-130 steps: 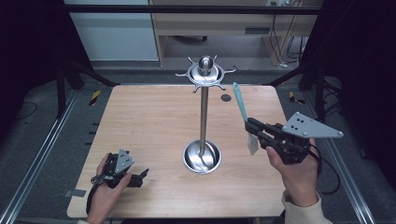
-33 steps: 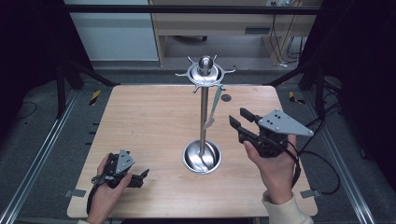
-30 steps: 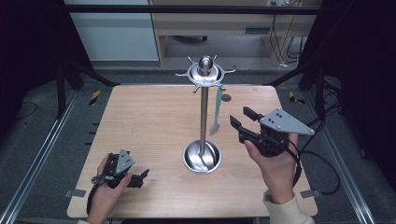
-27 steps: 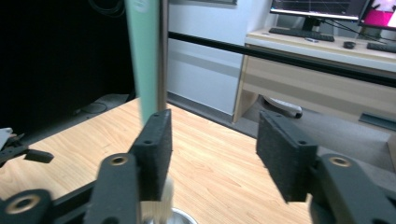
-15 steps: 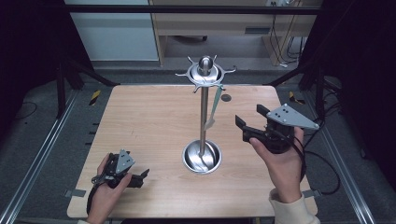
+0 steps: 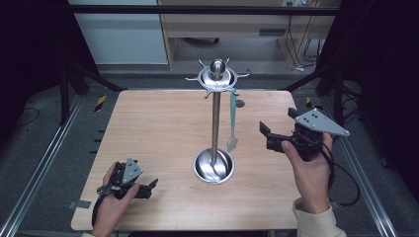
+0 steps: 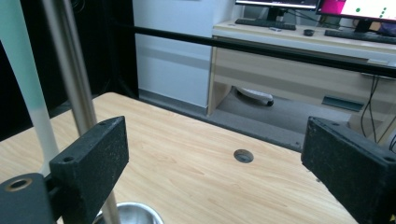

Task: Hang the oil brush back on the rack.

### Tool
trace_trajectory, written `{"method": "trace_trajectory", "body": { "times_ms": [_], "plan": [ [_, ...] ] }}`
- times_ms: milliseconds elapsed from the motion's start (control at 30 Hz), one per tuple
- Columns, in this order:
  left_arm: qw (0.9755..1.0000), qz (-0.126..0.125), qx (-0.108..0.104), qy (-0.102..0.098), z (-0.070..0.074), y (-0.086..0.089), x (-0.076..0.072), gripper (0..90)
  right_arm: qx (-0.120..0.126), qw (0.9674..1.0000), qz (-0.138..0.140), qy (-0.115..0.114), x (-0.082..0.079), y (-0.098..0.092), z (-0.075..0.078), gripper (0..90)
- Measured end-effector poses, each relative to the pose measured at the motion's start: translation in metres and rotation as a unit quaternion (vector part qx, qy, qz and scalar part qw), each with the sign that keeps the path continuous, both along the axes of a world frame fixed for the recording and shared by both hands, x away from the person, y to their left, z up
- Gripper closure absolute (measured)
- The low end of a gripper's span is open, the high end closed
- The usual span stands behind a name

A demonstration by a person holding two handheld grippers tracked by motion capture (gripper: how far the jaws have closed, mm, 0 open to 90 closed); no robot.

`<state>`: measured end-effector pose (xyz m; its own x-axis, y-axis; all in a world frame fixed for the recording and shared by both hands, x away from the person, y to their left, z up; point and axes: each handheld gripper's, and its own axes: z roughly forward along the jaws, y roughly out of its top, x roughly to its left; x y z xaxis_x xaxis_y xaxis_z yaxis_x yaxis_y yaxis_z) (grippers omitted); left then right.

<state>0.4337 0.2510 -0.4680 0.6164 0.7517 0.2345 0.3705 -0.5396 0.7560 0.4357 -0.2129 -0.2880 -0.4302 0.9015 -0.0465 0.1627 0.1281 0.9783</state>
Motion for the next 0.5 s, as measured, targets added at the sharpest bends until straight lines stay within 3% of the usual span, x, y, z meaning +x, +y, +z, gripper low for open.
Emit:
{"method": "trace_trajectory", "body": {
  "times_ms": [233,500],
  "plan": [
    [1.0000,0.000,0.000,0.000,0.000,0.000,0.000,3.6,0.006,0.9997,-0.021,-0.007,0.001,-0.014,-0.002,6.8],
    [1.0000,-0.001,-0.001,0.000,0.000,0.000,0.000,3.6,0.002,0.9987,-0.052,0.004,0.009,-0.028,-0.014,7.6]
  ]
}}
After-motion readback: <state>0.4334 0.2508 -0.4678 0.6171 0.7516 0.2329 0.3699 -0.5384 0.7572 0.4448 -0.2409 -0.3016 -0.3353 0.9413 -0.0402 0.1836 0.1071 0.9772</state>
